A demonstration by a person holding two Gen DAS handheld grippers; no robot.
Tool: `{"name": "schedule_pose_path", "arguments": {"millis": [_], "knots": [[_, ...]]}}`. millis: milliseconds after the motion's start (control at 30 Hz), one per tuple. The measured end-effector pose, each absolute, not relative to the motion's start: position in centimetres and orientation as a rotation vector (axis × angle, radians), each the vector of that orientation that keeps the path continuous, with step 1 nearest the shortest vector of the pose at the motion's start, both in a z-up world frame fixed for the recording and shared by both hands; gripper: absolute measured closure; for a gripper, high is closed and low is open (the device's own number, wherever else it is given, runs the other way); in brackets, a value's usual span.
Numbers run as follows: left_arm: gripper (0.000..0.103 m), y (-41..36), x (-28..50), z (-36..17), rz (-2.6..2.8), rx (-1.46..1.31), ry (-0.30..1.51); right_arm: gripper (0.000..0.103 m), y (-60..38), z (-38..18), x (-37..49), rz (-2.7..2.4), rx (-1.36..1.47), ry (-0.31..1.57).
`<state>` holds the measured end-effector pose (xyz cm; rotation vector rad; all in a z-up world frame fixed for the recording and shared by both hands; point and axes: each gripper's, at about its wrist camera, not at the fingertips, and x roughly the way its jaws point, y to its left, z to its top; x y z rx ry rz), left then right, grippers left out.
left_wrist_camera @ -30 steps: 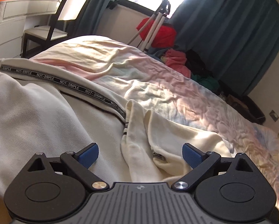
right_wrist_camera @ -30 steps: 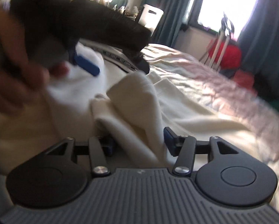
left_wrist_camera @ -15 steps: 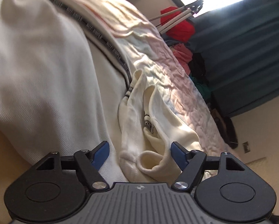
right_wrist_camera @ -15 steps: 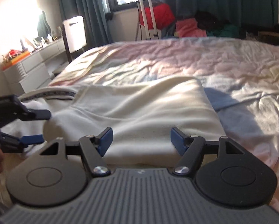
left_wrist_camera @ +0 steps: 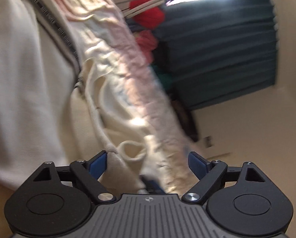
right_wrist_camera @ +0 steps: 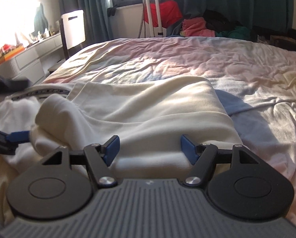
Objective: Fold clothes
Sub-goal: 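Open the right gripper and release the sleeve onto the sweatshirt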
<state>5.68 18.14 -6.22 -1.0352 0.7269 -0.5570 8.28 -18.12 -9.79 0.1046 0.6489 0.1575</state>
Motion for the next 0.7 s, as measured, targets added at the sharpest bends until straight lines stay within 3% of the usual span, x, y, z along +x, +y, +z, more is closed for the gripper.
{"name": "schedule_pose_path", "arguments": {"millis": [133, 333, 600, 700], "knots": [[0.015, 18.8, 5.7, -5.5, -0.464, -0.941, 0.712, 0.033, -19.1, -9.7, 8.5, 0.139, 0.158, 0.645], [0.016, 17.0, 8.2, -8.6, -0.22, -0.776, 0.898, 0.032, -19.1, -9.6, 8.4, 0.166, 0.158, 0.626], [0.016, 14.0, 7.4, -7.6, -0.188, -0.515, 0.869, 0.028, -14.0, -12.6, 7.9, 0.291, -0.118, 0.68], [0.017, 13.9, 6.0, -7.3, -0.181, -0.467, 0.852, 0.027, -14.0, -12.6, 8.1, 0.289, -0.104, 0.68]]}}
